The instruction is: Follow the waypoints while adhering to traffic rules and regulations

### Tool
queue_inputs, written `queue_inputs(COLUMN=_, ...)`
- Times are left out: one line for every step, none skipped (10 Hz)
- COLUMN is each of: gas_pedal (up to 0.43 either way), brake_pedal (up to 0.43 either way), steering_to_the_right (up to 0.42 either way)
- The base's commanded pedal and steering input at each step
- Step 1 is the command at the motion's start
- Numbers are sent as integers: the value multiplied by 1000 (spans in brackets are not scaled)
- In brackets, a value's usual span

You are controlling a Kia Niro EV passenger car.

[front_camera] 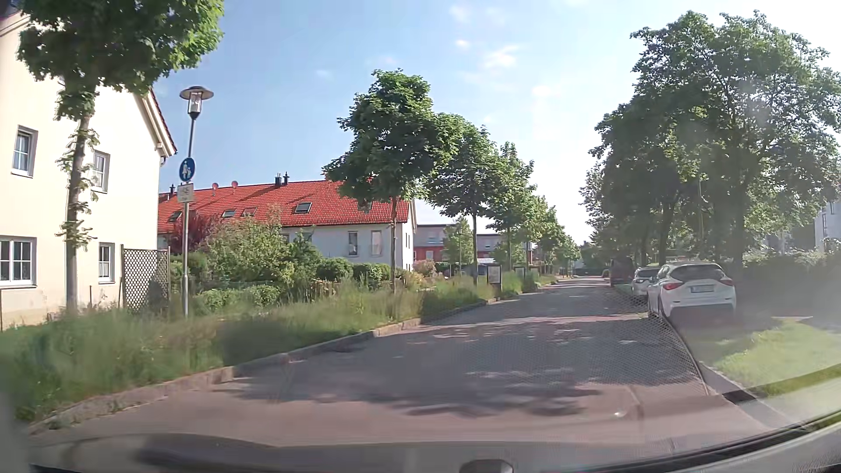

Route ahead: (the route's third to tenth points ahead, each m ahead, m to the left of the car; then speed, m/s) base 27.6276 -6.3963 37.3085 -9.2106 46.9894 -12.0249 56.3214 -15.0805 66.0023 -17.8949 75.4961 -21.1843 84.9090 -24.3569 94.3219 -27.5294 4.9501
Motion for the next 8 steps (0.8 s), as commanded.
queue_inputs(gas_pedal=59, brake_pedal=0, steering_to_the_right=114)
queue_inputs(gas_pedal=59, brake_pedal=0, steering_to_the_right=111)
queue_inputs(gas_pedal=59, brake_pedal=0, steering_to_the_right=109)
queue_inputs(gas_pedal=59, brake_pedal=0, steering_to_the_right=106)
queue_inputs(gas_pedal=59, brake_pedal=0, steering_to_the_right=103)
queue_inputs(gas_pedal=59, brake_pedal=0, steering_to_the_right=100)
queue_inputs(gas_pedal=59, brake_pedal=0, steering_to_the_right=97)
queue_inputs(gas_pedal=59, brake_pedal=0, steering_to_the_right=95)
